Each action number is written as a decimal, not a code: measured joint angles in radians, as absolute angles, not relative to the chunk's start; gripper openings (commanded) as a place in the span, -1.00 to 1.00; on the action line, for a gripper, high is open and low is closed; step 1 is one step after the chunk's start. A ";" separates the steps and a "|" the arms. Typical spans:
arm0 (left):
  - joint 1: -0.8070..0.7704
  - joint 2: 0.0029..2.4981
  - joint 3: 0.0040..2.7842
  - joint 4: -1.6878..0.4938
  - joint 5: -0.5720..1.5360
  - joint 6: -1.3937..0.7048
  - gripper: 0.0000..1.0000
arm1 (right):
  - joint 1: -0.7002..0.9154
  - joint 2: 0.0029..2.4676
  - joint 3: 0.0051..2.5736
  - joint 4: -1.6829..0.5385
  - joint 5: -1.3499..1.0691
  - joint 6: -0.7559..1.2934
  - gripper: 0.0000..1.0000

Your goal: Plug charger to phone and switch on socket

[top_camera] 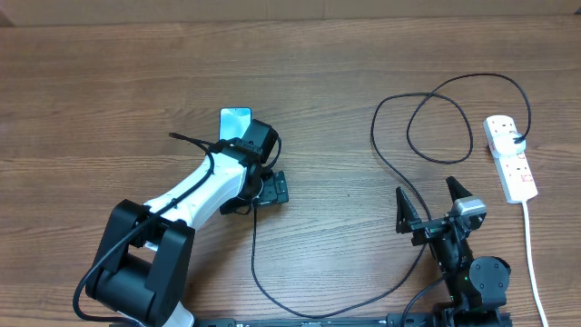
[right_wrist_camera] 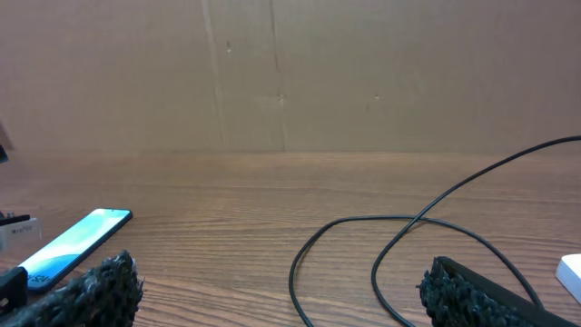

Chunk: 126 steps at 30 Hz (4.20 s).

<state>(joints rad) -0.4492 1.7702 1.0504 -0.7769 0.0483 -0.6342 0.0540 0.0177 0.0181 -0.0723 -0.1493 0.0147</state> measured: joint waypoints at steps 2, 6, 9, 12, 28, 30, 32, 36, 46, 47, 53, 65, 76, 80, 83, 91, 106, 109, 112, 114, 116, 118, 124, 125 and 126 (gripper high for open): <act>-0.449 1.770 1.050 -0.777 0.048 -0.634 0.99 | 0.054 0.018 0.018 -0.072 -0.150 0.014 1.00; -0.449 1.770 1.050 -0.777 0.049 -0.634 1.00 | 0.054 0.018 0.018 -0.072 -0.149 0.015 1.00; -0.449 1.770 1.050 -0.777 0.048 -0.634 1.00 | 0.054 0.018 0.018 -0.072 -0.149 0.015 1.00; -0.449 1.770 1.050 -0.777 0.048 -0.634 0.99 | 0.054 0.018 0.018 -0.072 -0.150 0.015 1.00; -0.449 1.770 1.050 -0.777 0.049 -0.634 1.00 | 0.054 0.018 0.018 -0.073 -0.149 0.015 1.00; -0.449 1.770 1.050 -0.777 0.048 -0.634 1.00 | 0.054 0.018 0.018 -0.072 -0.149 0.014 1.00; -0.449 1.770 1.050 -0.777 0.048 -0.634 0.99 | 0.054 0.018 0.018 -0.072 -0.149 0.015 1.00; -0.449 1.770 1.050 -0.778 0.049 -0.634 1.00 | 0.054 0.018 0.018 -0.073 -0.150 0.015 1.00; -0.402 1.777 1.411 -1.110 -0.014 -0.571 1.00 | 0.054 0.018 0.018 -0.073 -0.149 0.015 1.00; -0.395 1.777 1.475 -1.127 -0.032 -0.562 1.00 | 0.054 0.018 0.018 -0.072 -0.150 0.015 1.00; -0.372 1.775 1.683 -1.089 -0.130 -0.496 1.00 | 0.054 0.018 0.018 -0.073 -0.150 0.015 1.00; -0.342 1.971 1.686 -0.949 -0.252 -0.459 0.99 | 0.054 0.018 0.018 -0.073 -0.149 0.015 1.00; -0.319 2.215 1.686 -0.930 -0.241 -0.398 0.99 | 0.054 0.018 0.018 -0.072 -0.150 0.015 1.00; -0.269 2.219 1.686 -0.910 -0.124 -0.326 0.99 | 0.054 0.018 0.018 -0.073 -0.150 0.015 1.00; -0.228 2.222 1.686 -0.913 -0.059 -0.287 0.99 | 0.054 0.018 0.018 -0.072 -0.149 0.014 1.00; -0.190 2.222 1.688 -0.918 -0.011 -0.254 0.99 | 0.054 0.018 0.018 -0.073 -0.149 0.014 1.00; -0.190 2.209 1.640 -0.897 -0.018 -0.237 0.97 | 0.054 0.018 0.018 -0.072 -0.149 0.015 0.99; -0.190 2.201 1.626 -0.897 -0.017 -0.235 1.00 | 0.054 0.018 0.018 -0.073 -0.149 0.015 1.00; -0.190 2.198 1.623 -0.896 -0.017 -0.235 1.00 | 0.054 0.018 0.018 -0.073 -0.149 0.015 1.00; -0.190 2.198 1.623 -0.896 -0.017 -0.235 0.99 | 0.054 0.018 0.018 -0.073 -0.149 0.015 1.00; -0.190 2.198 1.623 -0.893 -0.017 -0.235 1.00 | 0.054 0.018 0.018 -0.073 -0.149 0.015 1.00; -0.190 2.197 1.621 -0.887 -0.017 -0.235 0.99 | 0.054 0.018 0.018 -0.073 -0.150 0.014 0.99; -0.190 2.192 1.610 -0.862 -0.020 -0.236 1.00 | 0.054 0.018 0.018 -0.073 -0.149 0.015 1.00; -0.190 2.192 1.610 -0.862 -0.020 -0.236 0.93 | 0.054 0.018 0.018 -0.073 -0.150 0.014 1.00; -0.190 2.192 1.610 -0.862 -0.021 -0.239 0.87 | 0.054 0.018 0.018 -0.072 -0.150 0.014 1.00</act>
